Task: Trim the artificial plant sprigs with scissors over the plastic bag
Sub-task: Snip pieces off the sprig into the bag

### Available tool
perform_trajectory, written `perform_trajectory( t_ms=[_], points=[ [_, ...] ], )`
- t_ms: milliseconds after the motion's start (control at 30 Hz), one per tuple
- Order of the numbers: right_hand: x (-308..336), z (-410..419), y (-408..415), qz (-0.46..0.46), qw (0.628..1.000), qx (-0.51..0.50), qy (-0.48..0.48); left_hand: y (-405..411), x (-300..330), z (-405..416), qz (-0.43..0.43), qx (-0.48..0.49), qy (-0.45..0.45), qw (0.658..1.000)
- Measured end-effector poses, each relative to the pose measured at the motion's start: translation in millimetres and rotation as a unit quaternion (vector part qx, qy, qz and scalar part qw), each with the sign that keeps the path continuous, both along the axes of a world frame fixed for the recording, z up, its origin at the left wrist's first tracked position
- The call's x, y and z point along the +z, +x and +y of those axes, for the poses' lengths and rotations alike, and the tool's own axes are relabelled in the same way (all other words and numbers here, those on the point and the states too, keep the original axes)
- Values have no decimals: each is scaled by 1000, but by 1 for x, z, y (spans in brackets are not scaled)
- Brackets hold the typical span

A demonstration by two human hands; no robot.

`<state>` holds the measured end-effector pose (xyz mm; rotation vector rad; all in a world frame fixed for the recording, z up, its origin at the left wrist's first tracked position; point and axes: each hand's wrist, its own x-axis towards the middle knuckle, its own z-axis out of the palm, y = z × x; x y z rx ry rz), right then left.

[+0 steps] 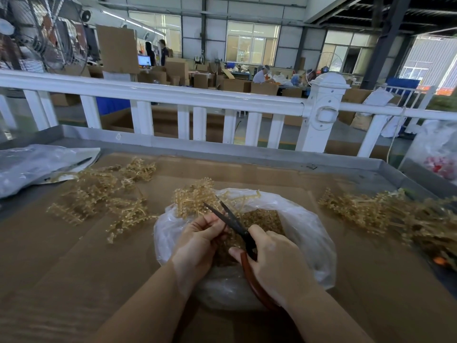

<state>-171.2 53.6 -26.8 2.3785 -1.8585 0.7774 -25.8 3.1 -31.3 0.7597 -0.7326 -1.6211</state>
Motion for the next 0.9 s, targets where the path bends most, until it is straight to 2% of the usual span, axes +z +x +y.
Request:
perform_trajectory(
  t_ms=[400,900],
  points=[
    [-1,8,-5,-5,1000,-8,29,0,-1,1,16,18,15,1000],
    [5,4,-2,23,1000,-6,2,1,-4,-2,21,-10,13,1000]
  ],
)
